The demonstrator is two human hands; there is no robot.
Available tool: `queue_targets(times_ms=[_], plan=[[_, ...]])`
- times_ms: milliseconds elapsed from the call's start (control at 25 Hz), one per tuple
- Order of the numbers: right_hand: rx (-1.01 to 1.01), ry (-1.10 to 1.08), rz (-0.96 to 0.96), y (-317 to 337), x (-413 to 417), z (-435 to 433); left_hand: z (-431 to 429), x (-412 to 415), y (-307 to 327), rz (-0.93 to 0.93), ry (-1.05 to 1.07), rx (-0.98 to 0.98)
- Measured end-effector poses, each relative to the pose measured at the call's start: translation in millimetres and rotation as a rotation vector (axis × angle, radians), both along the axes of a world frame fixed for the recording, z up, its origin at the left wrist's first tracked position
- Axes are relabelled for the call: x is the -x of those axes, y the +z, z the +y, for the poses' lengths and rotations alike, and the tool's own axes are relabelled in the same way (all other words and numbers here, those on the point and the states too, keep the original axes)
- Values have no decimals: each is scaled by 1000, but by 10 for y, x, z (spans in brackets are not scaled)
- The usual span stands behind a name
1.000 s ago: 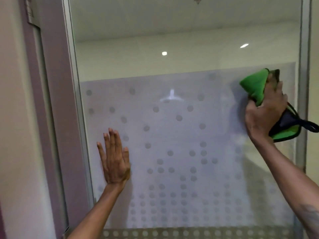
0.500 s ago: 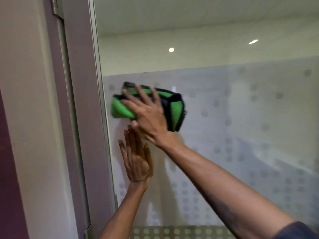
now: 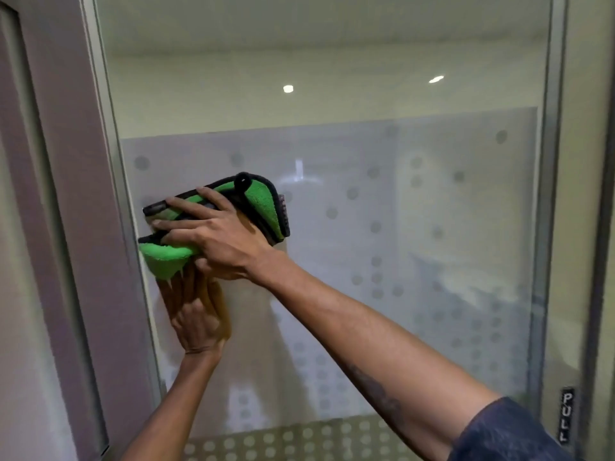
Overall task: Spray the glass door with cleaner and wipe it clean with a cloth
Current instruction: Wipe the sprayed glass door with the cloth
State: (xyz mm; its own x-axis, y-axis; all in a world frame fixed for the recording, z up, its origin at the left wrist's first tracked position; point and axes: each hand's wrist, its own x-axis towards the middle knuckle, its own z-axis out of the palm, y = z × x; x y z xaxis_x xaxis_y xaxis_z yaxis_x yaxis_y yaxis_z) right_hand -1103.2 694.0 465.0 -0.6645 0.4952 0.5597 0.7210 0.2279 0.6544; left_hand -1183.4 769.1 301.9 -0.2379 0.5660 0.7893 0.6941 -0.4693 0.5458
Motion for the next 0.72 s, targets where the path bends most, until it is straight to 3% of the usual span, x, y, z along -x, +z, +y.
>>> queue_targets(times_ms=[80,200,480,600,720], plan=[[22,24,34,-21,-264,-141,69,12,-13,39,69,-177],[64,1,-2,-124,-1006,-478,26,35,94,93,7,-466],[-64,-57,172,-591,-2900,-1259,36,28,98,74,-10,-415],[-301,-23,525,-935,-3522,-1473,49,35,81,70,5,-427],[-547,-31,834,-1202,-3616,-1452,63,52,90,66,-13,-445]])
